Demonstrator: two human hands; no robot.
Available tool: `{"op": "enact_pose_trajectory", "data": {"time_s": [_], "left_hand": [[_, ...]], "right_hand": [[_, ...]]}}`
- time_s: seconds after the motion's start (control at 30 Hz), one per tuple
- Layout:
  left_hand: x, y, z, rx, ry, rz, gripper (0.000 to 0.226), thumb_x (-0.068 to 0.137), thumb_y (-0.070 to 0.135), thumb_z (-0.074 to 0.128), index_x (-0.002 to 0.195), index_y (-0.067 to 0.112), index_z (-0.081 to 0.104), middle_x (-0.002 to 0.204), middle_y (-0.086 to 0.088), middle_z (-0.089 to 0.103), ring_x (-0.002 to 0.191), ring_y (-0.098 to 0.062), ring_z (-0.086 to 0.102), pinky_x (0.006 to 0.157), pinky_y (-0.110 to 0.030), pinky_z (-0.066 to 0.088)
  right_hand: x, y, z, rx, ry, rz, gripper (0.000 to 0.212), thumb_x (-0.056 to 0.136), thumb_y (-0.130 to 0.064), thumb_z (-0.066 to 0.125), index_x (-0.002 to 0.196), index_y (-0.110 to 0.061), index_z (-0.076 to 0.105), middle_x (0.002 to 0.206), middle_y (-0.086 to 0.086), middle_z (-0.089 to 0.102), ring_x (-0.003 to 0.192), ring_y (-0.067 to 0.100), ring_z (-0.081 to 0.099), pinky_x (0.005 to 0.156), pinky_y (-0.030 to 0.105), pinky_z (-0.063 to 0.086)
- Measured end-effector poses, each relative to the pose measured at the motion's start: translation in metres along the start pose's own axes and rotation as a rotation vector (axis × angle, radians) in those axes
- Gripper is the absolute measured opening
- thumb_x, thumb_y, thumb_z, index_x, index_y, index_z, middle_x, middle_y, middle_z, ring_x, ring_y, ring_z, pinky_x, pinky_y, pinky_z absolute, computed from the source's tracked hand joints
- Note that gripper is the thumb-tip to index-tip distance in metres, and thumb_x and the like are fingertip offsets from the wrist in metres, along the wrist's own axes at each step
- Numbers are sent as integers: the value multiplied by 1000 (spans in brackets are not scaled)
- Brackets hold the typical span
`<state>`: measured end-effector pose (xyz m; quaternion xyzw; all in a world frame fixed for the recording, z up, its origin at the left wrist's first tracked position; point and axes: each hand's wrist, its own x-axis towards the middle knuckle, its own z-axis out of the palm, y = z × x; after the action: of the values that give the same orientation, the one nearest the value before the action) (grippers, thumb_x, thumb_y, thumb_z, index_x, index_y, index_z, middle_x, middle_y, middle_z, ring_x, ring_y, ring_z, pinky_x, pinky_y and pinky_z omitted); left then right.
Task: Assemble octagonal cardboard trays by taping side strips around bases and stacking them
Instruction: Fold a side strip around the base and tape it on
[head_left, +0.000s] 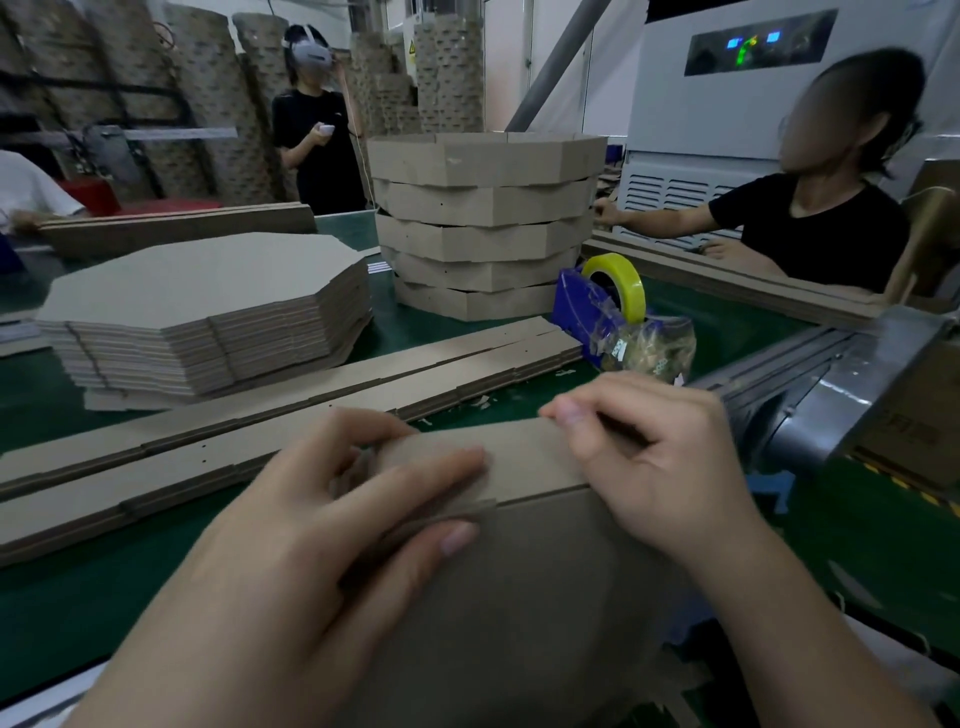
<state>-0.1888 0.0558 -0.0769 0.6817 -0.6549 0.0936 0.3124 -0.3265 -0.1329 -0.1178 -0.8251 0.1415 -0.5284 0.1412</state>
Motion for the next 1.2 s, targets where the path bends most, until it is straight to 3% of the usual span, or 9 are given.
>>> {"op": "enact_pose_trajectory", "data": {"time_s": [0.07,0.17,0.23,0.4,0.63,0.77,1.0,1.1,1.2], "left_hand": [[3,-8,0,75,-13,7,35,87,56,44,115,48,65,108,10,57,85,-6,59,62,-31,54],[4,-18,-6,125,-15,19,34,89,60,40,116,56,60,109,14,55,88,3,52,66,-17,44],[0,-27,-10,125,-56,-8,33,89,61,41,118,60,56,109,16,54,91,4,51,64,-20,44],[-3,-31,1,180,-125,-32,37,86,60,41,116,53,62,101,9,59,83,-15,63,59,-39,55],[8,-22,16,340,-109,-15,40,88,54,38,109,43,70,92,7,65,76,-18,64,60,-26,40],[10,-27,21,302,-99,-44,41,88,56,36,111,45,69,96,7,66,83,-20,65,55,-34,50],[8,-32,22,241,-104,-86,46,89,59,30,117,48,64,107,7,65,98,-24,62,68,-43,54],[7,-31,21,217,-116,-95,46,88,60,30,118,49,63,108,9,64,100,-23,60,70,-42,53],[8,-31,21,201,-122,-100,48,87,61,28,119,49,62,108,10,63,101,-21,59,72,-42,52]], "right_hand": [[5,-10,9,21,1,-5,42,92,-36,51,73,-6,74,68,1,69,66,20,65,59,39,50],[13,-20,19,51,24,-1,42,91,-39,52,71,-9,73,64,-1,66,63,19,63,57,38,49],[13,-25,28,67,3,-3,42,91,-40,51,70,-11,73,65,-2,67,63,18,63,57,38,49],[-3,-27,52,43,-53,-3,41,92,-40,52,70,-11,72,66,-1,67,66,19,63,61,38,49],[-5,-13,46,181,-191,140,44,94,-41,45,84,-10,75,79,-2,69,81,16,64,71,42,50],[-5,1,40,358,-246,293,32,96,-33,48,95,-15,75,91,-9,70,93,4,63,82,17,46],[19,62,14,79,-70,507,11,93,-27,59,93,-30,69,90,-17,64,84,-7,57,76,13,43],[43,107,-13,-185,141,617,11,92,-29,56,91,-29,67,98,-6,65,90,8,58,81,26,44],[67,148,-29,-281,90,790,15,90,-34,52,91,-25,65,95,-1,64,87,20,58,78,34,46]]}}
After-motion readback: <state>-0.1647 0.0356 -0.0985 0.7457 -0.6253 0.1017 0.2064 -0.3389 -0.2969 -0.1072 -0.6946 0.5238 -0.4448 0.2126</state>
